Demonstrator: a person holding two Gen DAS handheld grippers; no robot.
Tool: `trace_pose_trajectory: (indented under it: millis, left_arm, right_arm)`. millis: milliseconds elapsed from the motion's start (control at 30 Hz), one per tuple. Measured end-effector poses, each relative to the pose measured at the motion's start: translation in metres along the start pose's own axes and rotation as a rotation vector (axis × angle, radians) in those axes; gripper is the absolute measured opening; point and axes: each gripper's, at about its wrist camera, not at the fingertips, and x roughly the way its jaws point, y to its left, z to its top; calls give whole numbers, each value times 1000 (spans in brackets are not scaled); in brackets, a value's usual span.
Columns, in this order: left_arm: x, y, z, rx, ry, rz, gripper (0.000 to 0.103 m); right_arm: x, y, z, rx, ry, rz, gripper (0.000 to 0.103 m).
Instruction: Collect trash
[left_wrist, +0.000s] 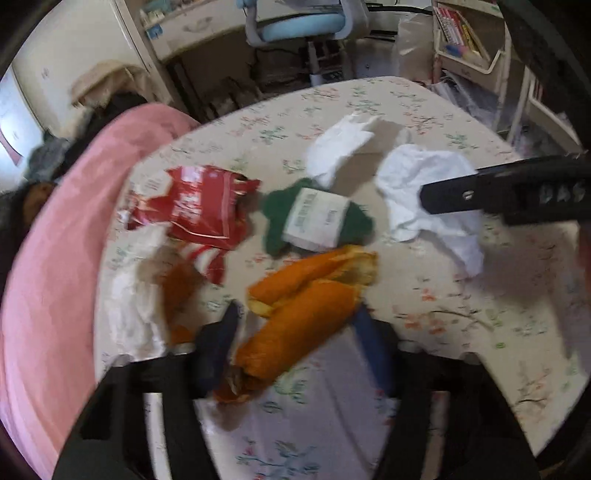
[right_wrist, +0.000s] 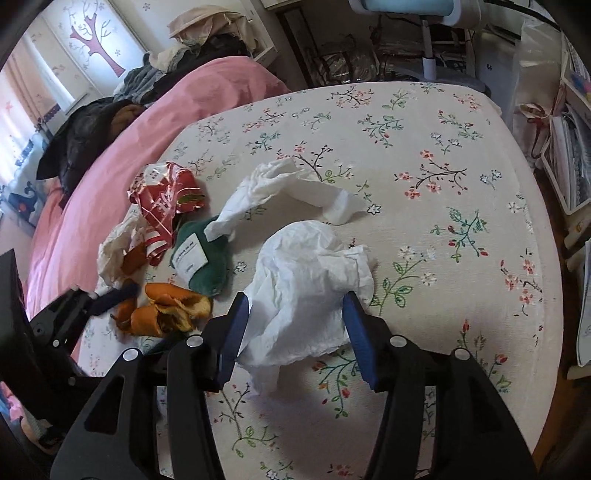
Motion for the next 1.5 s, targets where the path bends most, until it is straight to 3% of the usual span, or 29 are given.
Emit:
trace_pose_trajectory:
  millis: [100,167,233,333,467,833,1100,1500]
  left_arm:
    - [-4,-6,0,28,9,-11,39]
    - [-10,-6,0,20,16,-31,30]
    - [-17,-1,1,-9,7,-60,24]
    - [-36,13,3,-89,-32,-135,19]
    - [-54,23,2,-168,-87,-160,19]
    - [-94,43,-9,-309,-216,-88,19]
    - [-121,45,-24,-306,-268,-47,19]
    - [-156,67,-34,-364,-344,-1,19]
  right_arm:
    - [1,3,-1,-29,3,-10,34]
    - [1,5,-3,-38,7,-2,13]
    - [-2,7,-5,-46,-2,6,5]
    - [-15,11,-5,-43,-36,31,4]
    - [-37,13,-5,-15,-85,90,3]
    - [-87,45,-17,-69,-178,179,3]
    - [-114,66,-34,-113,-207,214,3]
    - [-144,115,-56,-286,-163,286,3]
